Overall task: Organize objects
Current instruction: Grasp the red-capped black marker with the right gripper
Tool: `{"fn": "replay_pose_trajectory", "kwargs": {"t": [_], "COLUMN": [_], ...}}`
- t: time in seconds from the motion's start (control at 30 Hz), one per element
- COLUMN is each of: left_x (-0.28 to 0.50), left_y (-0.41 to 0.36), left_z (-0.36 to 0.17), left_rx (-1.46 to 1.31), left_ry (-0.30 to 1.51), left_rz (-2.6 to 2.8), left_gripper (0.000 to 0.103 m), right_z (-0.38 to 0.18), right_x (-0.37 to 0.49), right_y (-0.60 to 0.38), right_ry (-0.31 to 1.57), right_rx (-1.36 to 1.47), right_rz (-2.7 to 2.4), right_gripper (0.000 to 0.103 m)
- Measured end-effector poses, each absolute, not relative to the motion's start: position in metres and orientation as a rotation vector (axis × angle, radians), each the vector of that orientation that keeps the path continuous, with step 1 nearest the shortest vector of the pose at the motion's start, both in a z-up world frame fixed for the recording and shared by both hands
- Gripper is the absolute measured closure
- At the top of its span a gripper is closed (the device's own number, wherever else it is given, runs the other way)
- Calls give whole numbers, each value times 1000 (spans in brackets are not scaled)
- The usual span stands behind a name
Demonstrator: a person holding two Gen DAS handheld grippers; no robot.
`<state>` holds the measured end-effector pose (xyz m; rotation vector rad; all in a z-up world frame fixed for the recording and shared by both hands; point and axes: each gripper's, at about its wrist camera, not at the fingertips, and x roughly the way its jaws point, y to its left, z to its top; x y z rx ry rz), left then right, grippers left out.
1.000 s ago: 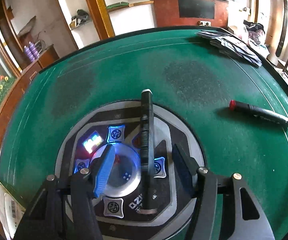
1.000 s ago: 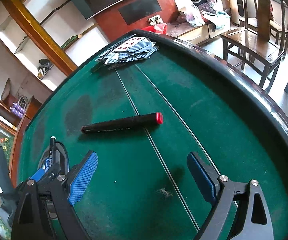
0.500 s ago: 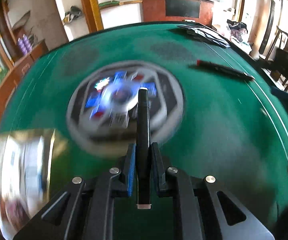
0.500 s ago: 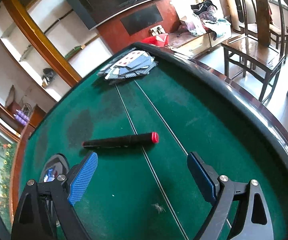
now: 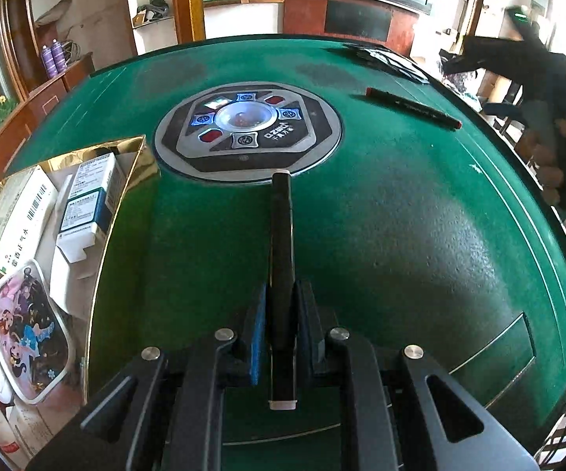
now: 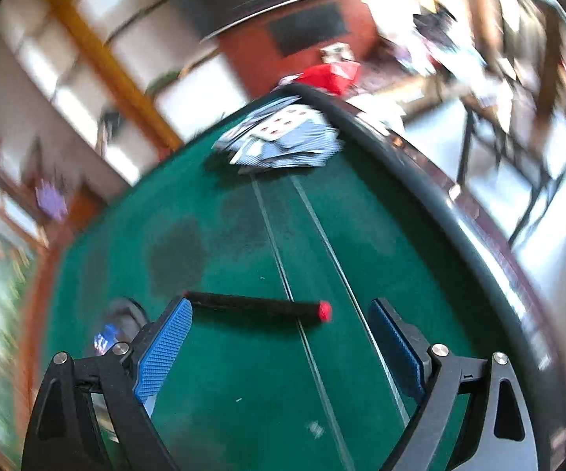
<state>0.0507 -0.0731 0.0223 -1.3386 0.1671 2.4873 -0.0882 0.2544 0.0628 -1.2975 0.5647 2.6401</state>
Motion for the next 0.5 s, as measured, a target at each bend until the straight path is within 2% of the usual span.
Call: {"fn": "replay_pose_trajectory", "kwargs": {"t": [0.17, 0.3, 0.4, 0.43, 0.47, 0.5], "left_x": [49, 48, 48, 48, 48, 49], "left_y": [-80, -81, -78, -77, -75, -73], "left_z": [22, 22, 22, 22, 22, 22], "left_rx": [-1325, -1321, -1307, -1302, -1296, -1291], "left_ry": [88, 49, 53, 54, 55, 57], "left_rz": [2474, 2463, 2461, 2461, 2458, 2453], "left_gripper": [87, 84, 75, 72, 67, 60], "right_z": [40, 25, 17, 18, 20, 21], "right_x": [-134, -151, -148, -145, -141, -137], "right_y": [225, 209, 205, 206, 205, 202], "right_ry": [202, 5, -34, -2, 3, -1], "right_rx": [-1453, -1543, -1575, -1586, -1594, -1610], "right_rz": [2682, 2681, 2693, 2696, 2682, 2678], "right_gripper": [11, 21, 43, 56, 64, 82]}}
